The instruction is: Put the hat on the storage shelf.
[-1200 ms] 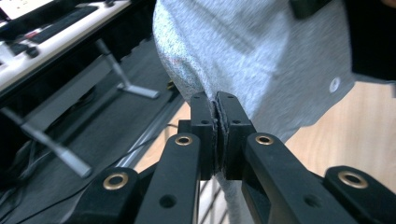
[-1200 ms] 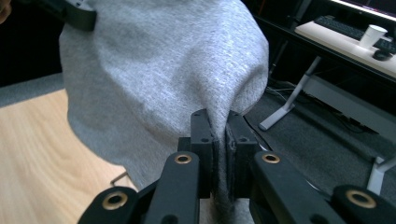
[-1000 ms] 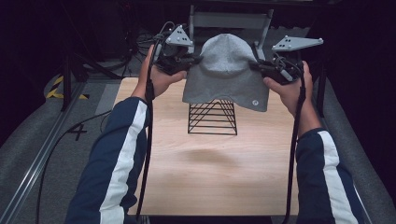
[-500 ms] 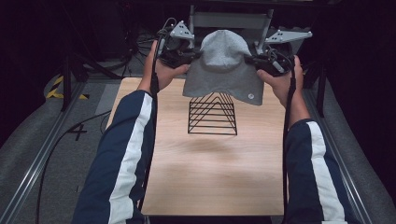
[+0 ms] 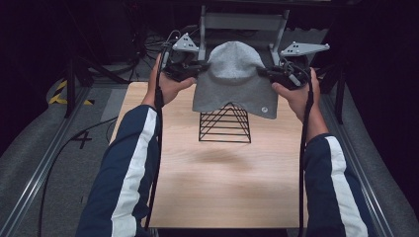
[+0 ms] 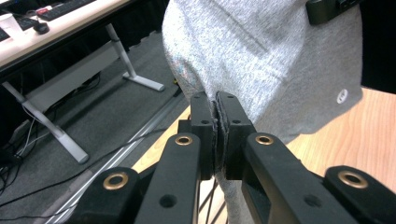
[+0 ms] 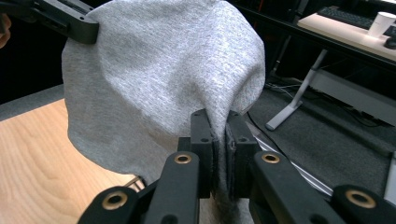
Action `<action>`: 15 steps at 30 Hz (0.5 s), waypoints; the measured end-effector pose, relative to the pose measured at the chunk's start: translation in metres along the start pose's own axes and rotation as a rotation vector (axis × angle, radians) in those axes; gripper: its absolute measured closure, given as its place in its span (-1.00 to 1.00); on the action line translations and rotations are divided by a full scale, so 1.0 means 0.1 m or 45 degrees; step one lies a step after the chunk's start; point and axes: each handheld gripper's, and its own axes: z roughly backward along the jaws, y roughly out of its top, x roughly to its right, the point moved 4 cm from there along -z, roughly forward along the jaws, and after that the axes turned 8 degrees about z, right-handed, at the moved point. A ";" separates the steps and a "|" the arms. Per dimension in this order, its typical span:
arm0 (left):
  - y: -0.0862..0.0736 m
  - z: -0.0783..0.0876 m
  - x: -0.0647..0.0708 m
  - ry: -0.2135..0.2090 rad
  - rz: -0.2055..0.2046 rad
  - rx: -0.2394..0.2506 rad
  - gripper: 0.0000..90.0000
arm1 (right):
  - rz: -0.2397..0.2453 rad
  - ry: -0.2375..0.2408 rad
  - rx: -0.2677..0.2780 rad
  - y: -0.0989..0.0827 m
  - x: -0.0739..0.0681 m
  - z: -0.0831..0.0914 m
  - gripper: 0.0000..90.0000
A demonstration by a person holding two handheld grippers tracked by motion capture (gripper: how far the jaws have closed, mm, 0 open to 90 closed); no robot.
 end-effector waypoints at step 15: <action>-0.06 0.16 0.11 -0.039 -0.033 0.030 0.92 | 0.050 0.042 -0.005 0.05 -0.13 0.07 0.87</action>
